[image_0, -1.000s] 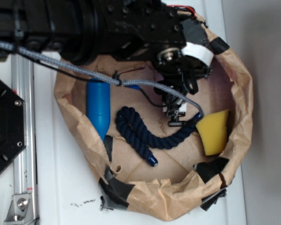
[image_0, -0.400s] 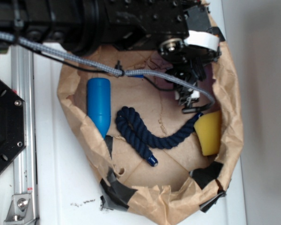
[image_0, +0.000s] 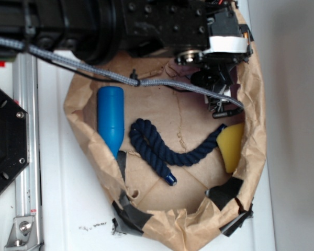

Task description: Grab the rock.

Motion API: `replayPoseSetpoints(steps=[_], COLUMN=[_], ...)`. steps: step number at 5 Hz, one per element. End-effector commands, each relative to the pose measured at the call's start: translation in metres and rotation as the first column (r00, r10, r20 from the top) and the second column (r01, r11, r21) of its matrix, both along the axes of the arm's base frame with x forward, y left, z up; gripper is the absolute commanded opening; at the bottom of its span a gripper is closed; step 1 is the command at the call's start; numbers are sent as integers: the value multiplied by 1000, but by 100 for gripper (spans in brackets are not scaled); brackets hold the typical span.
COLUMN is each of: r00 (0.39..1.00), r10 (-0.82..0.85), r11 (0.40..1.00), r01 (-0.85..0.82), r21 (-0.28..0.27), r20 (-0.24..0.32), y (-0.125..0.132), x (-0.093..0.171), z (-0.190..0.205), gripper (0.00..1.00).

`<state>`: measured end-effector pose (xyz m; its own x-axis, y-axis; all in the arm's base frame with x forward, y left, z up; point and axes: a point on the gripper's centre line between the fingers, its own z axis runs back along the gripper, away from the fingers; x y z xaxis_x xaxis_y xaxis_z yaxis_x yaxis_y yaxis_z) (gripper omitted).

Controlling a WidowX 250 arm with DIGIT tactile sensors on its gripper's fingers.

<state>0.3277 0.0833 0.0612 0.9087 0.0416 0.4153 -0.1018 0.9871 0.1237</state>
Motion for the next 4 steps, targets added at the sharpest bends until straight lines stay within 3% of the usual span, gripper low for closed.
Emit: replayPoseSetpoints(steps=[1, 2, 3, 4], r00=[996, 996, 994, 995], r10=[-65, -85, -104, -92], r11=[996, 992, 988, 988], r01=[62, 84, 105, 95], r21=[58, 99, 115, 120], r20=[65, 9, -11, -30], y=[7, 4, 0, 2], x=[16, 16, 15, 11], z=[3, -8, -16, -17], gripper=[100, 100, 68, 0])
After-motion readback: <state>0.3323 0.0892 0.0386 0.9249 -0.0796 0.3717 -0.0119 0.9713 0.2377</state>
